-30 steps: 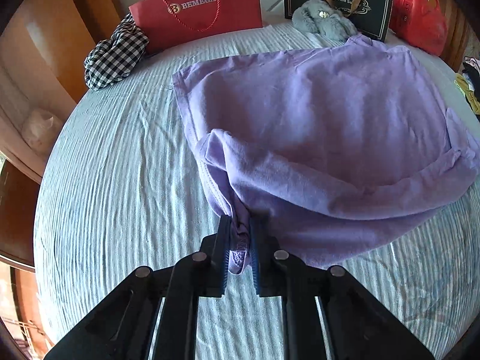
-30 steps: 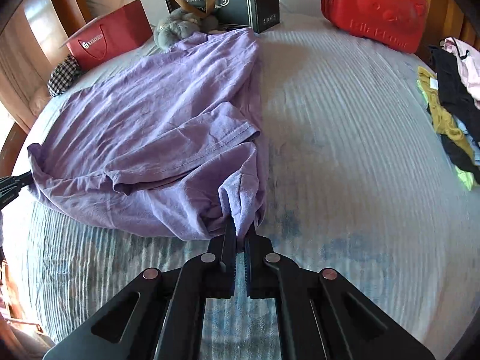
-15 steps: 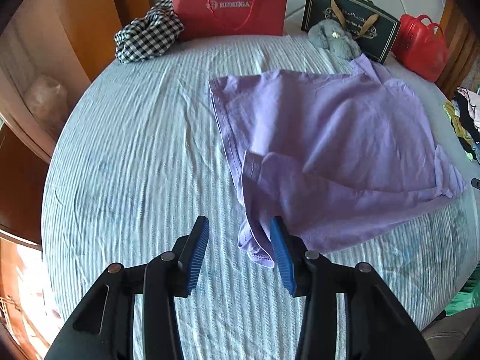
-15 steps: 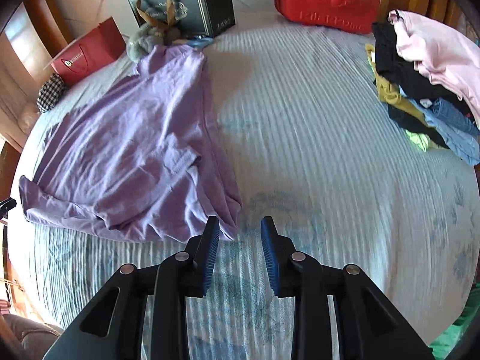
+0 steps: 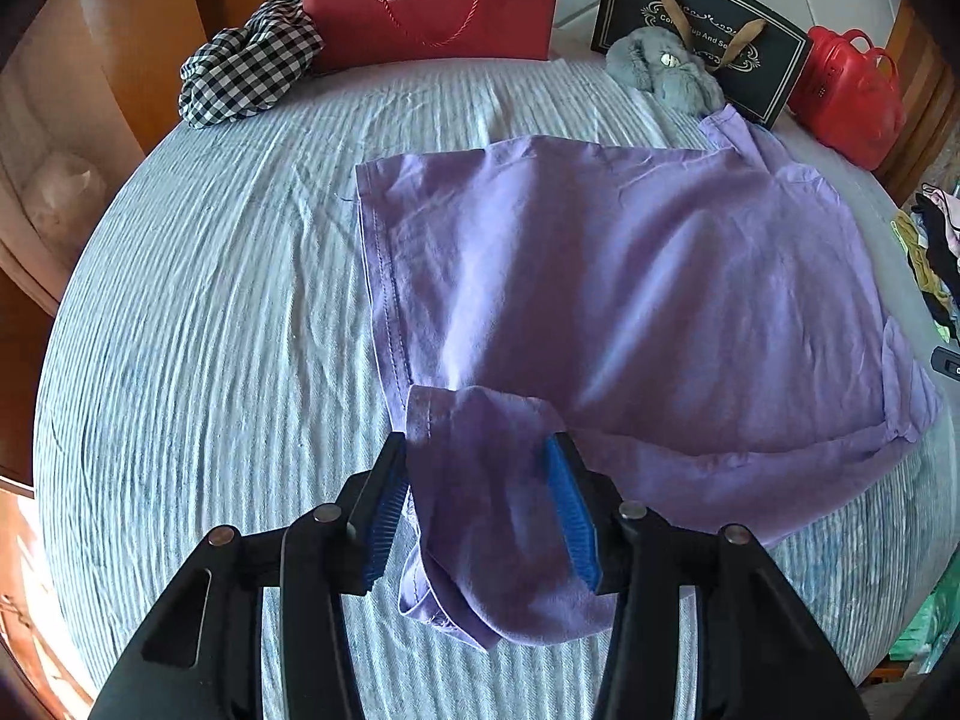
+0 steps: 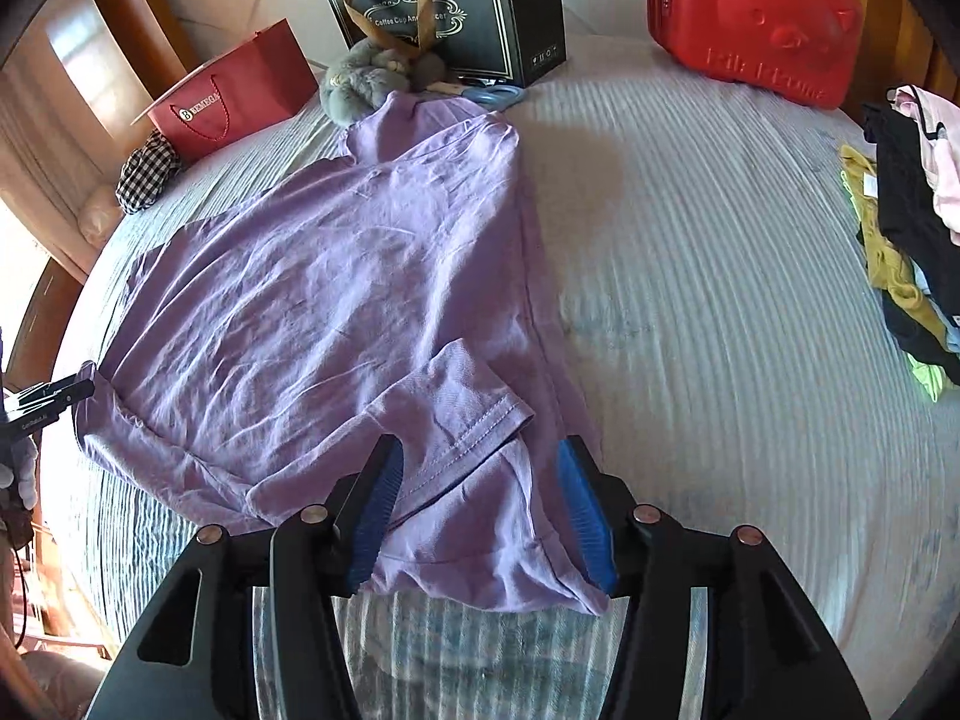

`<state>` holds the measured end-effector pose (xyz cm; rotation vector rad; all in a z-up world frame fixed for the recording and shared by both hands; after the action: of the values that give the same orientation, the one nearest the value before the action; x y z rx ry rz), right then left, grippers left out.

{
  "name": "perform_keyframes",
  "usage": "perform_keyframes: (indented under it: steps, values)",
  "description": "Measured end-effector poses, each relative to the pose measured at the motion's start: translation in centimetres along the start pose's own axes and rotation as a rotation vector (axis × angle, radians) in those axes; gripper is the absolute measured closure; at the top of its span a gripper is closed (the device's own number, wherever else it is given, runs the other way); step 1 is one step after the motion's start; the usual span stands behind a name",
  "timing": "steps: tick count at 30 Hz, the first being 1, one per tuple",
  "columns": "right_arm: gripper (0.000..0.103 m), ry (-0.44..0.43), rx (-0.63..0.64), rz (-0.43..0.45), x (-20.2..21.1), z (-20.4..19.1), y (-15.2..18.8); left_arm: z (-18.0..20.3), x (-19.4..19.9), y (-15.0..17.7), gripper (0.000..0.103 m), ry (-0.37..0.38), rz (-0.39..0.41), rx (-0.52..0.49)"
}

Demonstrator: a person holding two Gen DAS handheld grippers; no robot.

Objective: Fold clothes

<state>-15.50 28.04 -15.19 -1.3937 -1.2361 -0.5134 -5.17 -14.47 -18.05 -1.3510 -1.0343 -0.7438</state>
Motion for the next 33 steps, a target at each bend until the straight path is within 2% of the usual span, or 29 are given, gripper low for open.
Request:
perform_keyframes:
  steps: [2,4,5,7,8,11,13,15,17,19,21,23,29,33]
  values:
    - [0.048,0.004,0.008,-0.014,-0.9,0.0,-0.4,0.0,-0.5,0.1,0.058,-0.001,-0.015,0.004]
    - [0.048,0.01,0.023,-0.036,-1.8,0.0,-0.4,-0.1,-0.7,0.3,0.09,0.0,-0.028,0.011]
    - [0.048,0.015,0.032,-0.052,-2.3,0.0,-0.4,-0.1,-0.7,0.4,0.092,0.002,-0.032,0.014]
    - [0.078,0.011,0.052,-0.098,-3.4,-0.3,-0.1,-0.1,-0.4,0.4,0.097,0.002,-0.029,0.018]
    - [0.098,0.016,0.066,-0.116,-3.6,-0.5,0.0,-0.1,0.0,0.3,0.097,0.004,-0.022,0.021]
    - [0.099,-0.007,0.061,-0.085,-3.0,-1.0,-1.4,-0.8,1.0,-0.6,0.097,0.014,-0.002,0.066]
    - [0.099,-0.038,0.01,-0.011,-2.2,-0.8,-3.6,-1.7,1.2,-1.5,0.093,0.016,-0.003,0.123]
    - [0.096,-0.041,-0.054,0.068,-1.1,0.0,-5.9,-3.1,1.0,-2.5,0.09,-0.024,-0.01,0.173]
    - [0.093,-0.056,-0.08,0.059,-0.4,0.2,-6.5,-3.8,1.2,-3.2,0.085,-0.046,-0.003,0.196]
    - [0.093,-0.044,-0.037,0.035,0.3,-0.2,-5.5,-3.0,2.5,-3.9,0.076,-0.046,0.023,0.146]
    - [0.093,-0.034,-0.001,-0.009,0.6,-0.3,-3.4,-0.6,3.8,-4.5,0.075,-0.026,0.05,0.059]
    - [0.093,-0.042,0.0,-0.046,0.6,0.0,-1.0,3.1,4.6,-4.9,0.071,0.029,0.069,-0.022]
    - [0.092,-0.101,-0.015,-0.08,0.1,-0.1,4.4,18.5,5.3,-4.3,0.07,0.248,0.063,-0.258]
    - [0.094,-0.065,-0.094,-0.121,-0.6,2.0,6.5,26.8,5.4,-2.6,0.07,0.354,0.039,-0.394]
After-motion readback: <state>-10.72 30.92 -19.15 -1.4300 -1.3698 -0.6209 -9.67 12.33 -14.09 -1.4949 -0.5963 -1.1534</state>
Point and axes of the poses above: each gripper's, at about its wrist camera, not at the fingertips, and x roughly against the way its jaws point, z to its right, y to its underside, the point moved 10 cm from there along -x, roughly the way its jaws point, and after that the axes turned 7 degrees about -y, right-handed, at the moved point
